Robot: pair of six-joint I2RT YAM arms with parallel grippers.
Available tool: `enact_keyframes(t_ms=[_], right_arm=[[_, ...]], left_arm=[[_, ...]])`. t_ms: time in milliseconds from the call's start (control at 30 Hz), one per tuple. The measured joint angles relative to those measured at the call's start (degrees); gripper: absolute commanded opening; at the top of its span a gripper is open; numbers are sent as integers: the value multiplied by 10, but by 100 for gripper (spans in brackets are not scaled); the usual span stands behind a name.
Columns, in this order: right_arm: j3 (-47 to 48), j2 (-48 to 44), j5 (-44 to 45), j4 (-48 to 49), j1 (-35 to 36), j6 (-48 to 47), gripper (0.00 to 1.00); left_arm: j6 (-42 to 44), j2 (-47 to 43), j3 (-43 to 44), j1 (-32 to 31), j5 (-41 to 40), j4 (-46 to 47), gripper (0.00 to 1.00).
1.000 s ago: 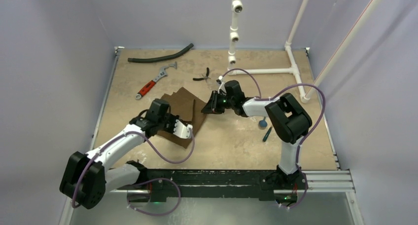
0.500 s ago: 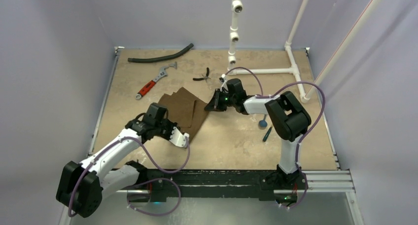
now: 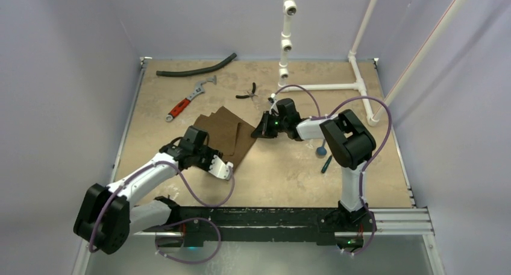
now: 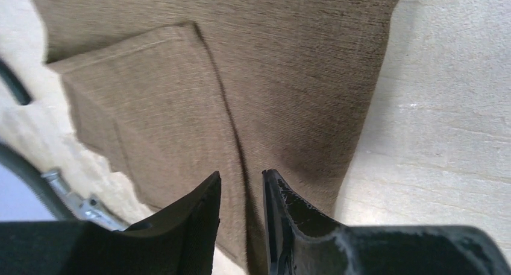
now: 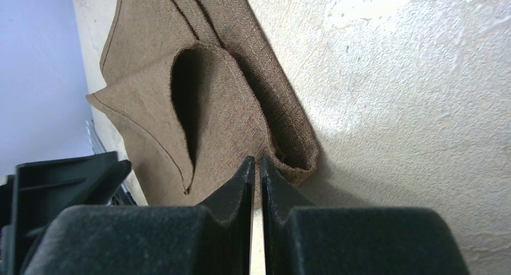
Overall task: Fold the napkin into a case and place the utensils inside
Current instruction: Fold the top corner of the square-folded napkin at the center of the board.
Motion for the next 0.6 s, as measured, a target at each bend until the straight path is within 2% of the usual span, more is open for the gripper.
enact_keyframes(t_ms=[167, 600], right_arm=[[-7, -2, 0, 11, 0, 0, 9], [-39, -19, 2, 33, 0, 2, 9]], left_arm=[[0, 54, 1, 0, -15, -1, 32], [34, 65, -11, 1, -84, 62, 29]])
